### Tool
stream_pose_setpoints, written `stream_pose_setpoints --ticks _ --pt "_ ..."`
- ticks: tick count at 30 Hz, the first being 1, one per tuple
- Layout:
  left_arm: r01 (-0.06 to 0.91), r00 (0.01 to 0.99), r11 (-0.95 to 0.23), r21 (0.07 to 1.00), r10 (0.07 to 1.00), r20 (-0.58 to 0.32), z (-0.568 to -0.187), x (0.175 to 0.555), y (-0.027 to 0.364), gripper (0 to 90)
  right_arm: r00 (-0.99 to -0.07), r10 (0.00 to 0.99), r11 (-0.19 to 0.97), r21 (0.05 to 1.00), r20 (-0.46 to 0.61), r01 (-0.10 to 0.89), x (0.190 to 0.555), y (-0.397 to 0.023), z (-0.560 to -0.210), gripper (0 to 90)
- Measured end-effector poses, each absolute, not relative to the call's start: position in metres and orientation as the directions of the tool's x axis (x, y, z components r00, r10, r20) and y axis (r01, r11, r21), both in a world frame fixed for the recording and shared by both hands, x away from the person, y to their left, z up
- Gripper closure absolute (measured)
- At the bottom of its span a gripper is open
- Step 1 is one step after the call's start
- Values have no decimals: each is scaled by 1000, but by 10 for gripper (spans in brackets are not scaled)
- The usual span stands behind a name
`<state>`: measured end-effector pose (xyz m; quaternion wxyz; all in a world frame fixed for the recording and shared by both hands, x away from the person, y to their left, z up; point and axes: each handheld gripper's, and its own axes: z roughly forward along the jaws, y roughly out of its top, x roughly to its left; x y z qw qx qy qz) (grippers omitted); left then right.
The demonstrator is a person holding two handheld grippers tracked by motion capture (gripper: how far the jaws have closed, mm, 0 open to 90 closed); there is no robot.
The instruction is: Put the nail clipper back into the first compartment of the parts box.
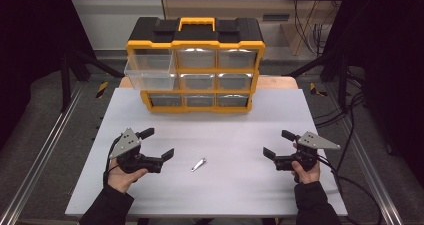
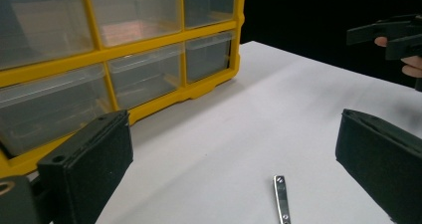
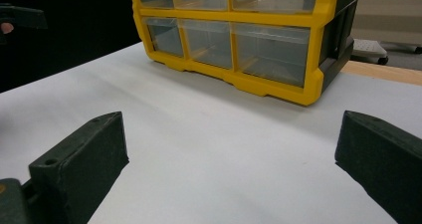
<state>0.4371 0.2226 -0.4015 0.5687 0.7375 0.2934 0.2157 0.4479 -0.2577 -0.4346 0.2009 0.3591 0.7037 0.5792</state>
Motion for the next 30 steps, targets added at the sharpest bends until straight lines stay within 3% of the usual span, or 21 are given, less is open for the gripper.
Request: stream_pose_setpoints --ticks 30 --pt "231 767 -246 941 642 -20 -397 447 175 7 -664 736 78 958 132 277 449 -257 -437 5"
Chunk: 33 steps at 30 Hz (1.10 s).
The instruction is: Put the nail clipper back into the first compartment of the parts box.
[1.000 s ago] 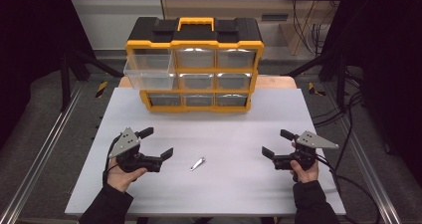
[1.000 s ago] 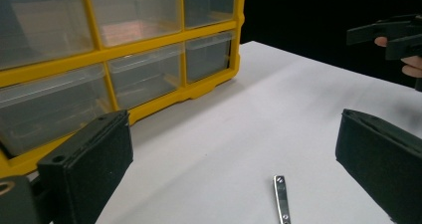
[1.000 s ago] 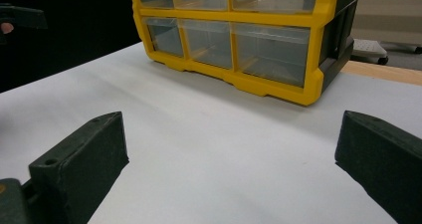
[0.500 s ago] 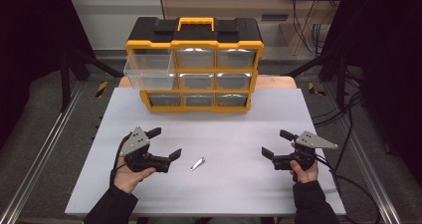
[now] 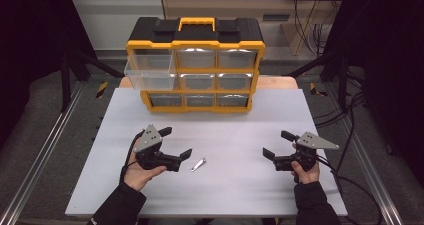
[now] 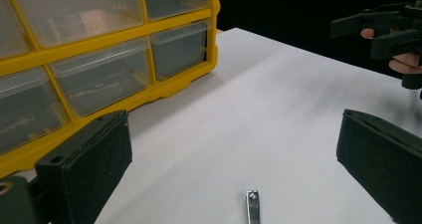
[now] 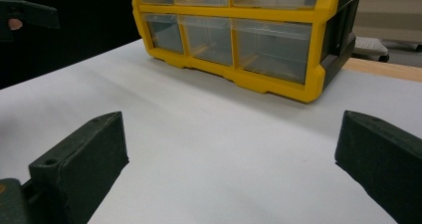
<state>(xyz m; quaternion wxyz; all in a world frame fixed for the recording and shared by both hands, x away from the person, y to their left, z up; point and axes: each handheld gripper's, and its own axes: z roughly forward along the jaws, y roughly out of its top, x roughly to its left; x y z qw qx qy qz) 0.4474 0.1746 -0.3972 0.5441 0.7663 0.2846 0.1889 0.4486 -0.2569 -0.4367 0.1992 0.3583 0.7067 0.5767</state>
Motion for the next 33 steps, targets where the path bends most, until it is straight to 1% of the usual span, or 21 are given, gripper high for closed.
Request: stream_pose_setpoints --ticks 18,33 --pt "298 782 -341 892 623 -23 -417 464 136 9 -665 734 77 957 135 279 449 -257 -437 5" --pt "374 787 -460 805 616 -14 -443 470 116 19 -667 732 78 956 137 282 449 -256 -437 5"
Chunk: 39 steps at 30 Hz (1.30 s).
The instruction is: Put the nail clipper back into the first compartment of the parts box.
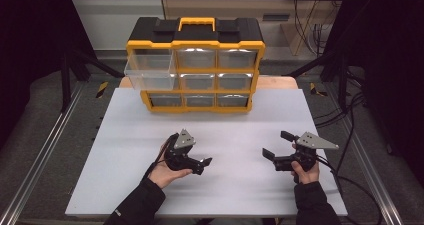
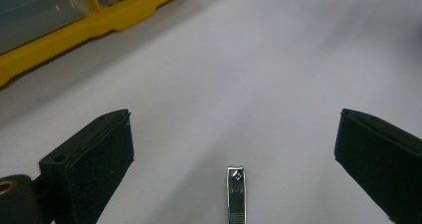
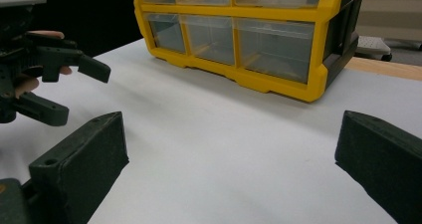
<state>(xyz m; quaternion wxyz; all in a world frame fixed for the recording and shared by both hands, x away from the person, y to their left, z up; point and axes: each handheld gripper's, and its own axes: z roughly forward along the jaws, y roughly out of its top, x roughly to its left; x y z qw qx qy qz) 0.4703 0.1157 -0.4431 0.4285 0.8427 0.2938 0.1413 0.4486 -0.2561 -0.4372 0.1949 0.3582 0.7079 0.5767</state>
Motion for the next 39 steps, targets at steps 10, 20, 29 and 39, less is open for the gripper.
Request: stream_pose_setpoints --ticks 10,20,29,39 --pt "406 789 -527 747 615 5 -456 473 107 48 -668 731 81 956 135 282 449 -256 -437 5" --pt "452 765 -556 698 644 18 -467 476 104 185 -667 733 82 956 135 283 449 -256 -437 5" --pt "481 748 -554 679 664 11 -469 475 102 363 -668 732 79 956 137 282 449 -256 -438 5" --pt "505 749 -549 666 662 -22 -471 475 99 565 -668 732 80 955 137 285 450 -256 -438 5"
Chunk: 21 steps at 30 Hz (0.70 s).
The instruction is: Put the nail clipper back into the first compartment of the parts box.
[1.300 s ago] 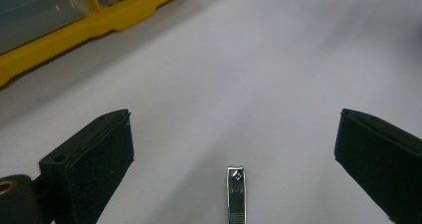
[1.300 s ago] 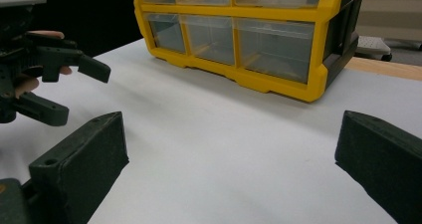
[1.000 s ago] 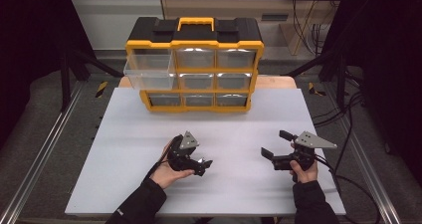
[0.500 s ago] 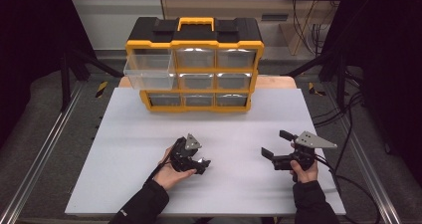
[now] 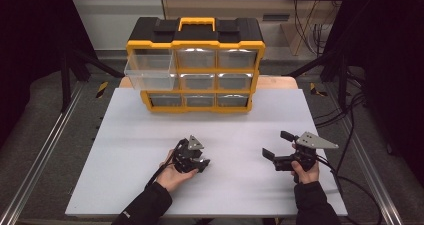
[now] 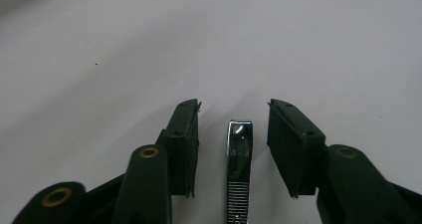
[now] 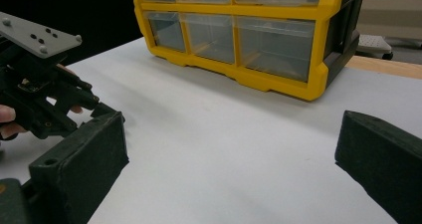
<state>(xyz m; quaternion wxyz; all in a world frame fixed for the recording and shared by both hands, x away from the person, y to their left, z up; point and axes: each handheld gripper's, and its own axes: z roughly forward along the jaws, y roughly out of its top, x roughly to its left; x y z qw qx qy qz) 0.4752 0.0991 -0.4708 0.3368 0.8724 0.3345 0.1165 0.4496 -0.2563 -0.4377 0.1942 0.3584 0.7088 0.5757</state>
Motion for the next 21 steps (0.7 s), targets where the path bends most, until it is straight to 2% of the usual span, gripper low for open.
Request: stream_pose_setpoints --ticks 7,21 --pt "510 751 -552 660 660 -28 -470 475 99 651 -667 732 81 955 136 284 450 -256 -438 5" --pt "516 748 -571 638 663 -12 -471 474 94 763 -667 732 79 955 139 286 450 -257 -437 5"
